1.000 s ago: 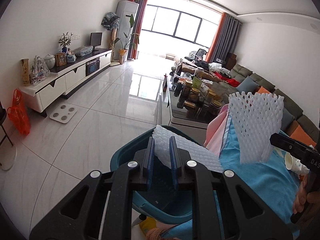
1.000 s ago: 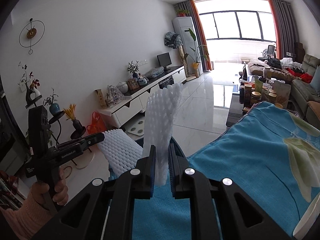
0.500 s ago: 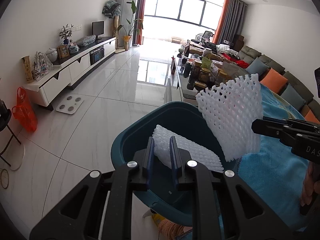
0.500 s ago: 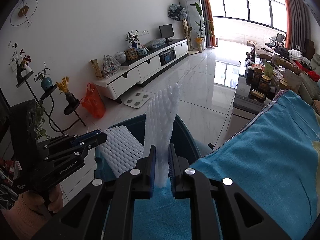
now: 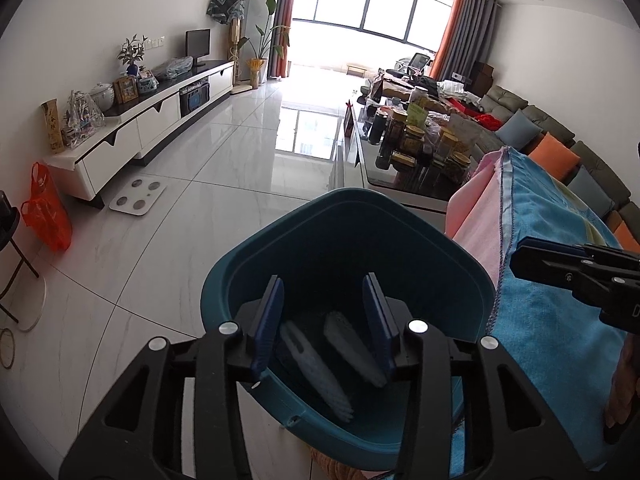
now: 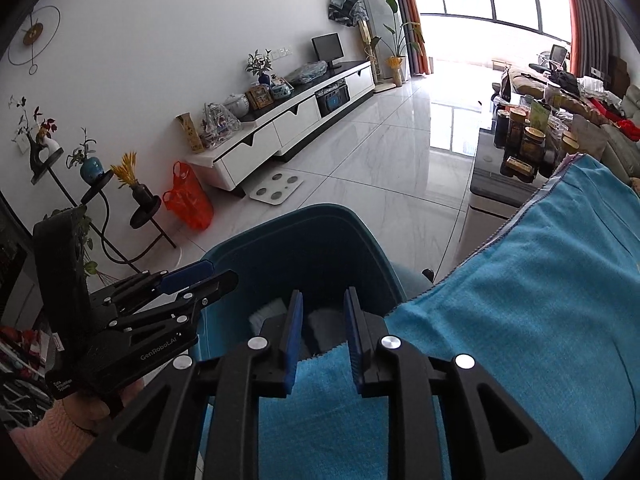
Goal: Collect trash
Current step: 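Move both tools back to the trash pile on the table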
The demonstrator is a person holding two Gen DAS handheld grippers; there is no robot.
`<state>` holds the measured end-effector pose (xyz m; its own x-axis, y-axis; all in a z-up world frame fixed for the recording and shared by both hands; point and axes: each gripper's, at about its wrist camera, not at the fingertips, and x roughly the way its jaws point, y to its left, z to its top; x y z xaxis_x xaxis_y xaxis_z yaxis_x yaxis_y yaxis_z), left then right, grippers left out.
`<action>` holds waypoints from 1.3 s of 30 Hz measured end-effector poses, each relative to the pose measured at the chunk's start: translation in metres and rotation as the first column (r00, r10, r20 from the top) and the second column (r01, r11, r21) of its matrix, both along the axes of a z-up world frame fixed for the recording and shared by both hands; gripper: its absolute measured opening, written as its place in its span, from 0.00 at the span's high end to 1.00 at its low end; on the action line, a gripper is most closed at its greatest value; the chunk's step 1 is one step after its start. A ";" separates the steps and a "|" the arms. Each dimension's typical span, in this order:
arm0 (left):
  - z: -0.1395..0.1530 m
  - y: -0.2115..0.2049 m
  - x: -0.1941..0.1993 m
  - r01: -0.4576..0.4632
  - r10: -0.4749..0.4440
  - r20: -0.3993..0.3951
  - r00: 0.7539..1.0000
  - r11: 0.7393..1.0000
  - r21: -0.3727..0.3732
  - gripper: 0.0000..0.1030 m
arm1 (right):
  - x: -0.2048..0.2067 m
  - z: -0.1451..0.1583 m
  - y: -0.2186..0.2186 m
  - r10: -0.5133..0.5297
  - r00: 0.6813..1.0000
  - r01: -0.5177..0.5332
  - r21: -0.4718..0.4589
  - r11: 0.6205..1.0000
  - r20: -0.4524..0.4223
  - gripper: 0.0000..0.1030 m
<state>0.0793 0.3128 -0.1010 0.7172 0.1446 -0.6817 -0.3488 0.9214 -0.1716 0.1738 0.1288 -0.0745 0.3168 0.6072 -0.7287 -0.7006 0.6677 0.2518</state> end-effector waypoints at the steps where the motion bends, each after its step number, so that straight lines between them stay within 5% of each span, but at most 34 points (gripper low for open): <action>1: 0.002 -0.002 -0.001 0.000 0.000 0.006 1.000 1.000 0.001 0.57 | -0.002 0.001 -0.004 -0.005 1.000 0.005 0.006 1.000 0.002 0.80; 9: 0.050 -0.042 -0.019 0.079 -0.086 0.147 0.985 0.996 0.051 0.42 | -0.029 0.031 -0.055 -0.034 0.997 0.028 0.080 0.996 0.076 0.62; 17: 0.088 -0.133 -0.033 0.315 -0.327 0.250 0.911 0.945 0.088 0.36 | -0.062 0.058 -0.139 -0.148 0.975 0.129 0.120 0.984 0.167 0.53; 23: 0.086 -0.214 -0.032 0.519 -0.523 0.244 0.817 0.851 0.083 0.36 | -0.088 0.061 -0.217 -0.301 0.934 0.277 0.141 0.950 0.191 0.52; 28: 0.075 -0.281 -0.032 0.671 -0.665 0.212 0.716 0.740 0.056 0.36 | -0.107 0.056 -0.286 -0.450 0.874 0.429 0.143 0.892 0.185 0.52; 34: 0.057 -0.348 -0.038 0.788 -0.781 0.174 0.600 0.615 0.039 0.36 | -0.131 0.048 -0.356 -0.611 0.773 0.594 0.147 0.791 0.171 0.52; 39: 0.041 -0.382 -0.035 0.837 -0.832 0.136 0.539 0.546 0.026 0.36 | -0.152 0.032 -0.390 -0.672 0.725 0.661 0.123 0.741 0.150 0.52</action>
<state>0.0439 -0.0693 -0.0599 0.5728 -0.5855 -0.5737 0.5999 0.7764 -0.1934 0.0219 -0.2615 -0.0426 0.7719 0.2299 -0.5927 -0.1159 0.9676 0.2244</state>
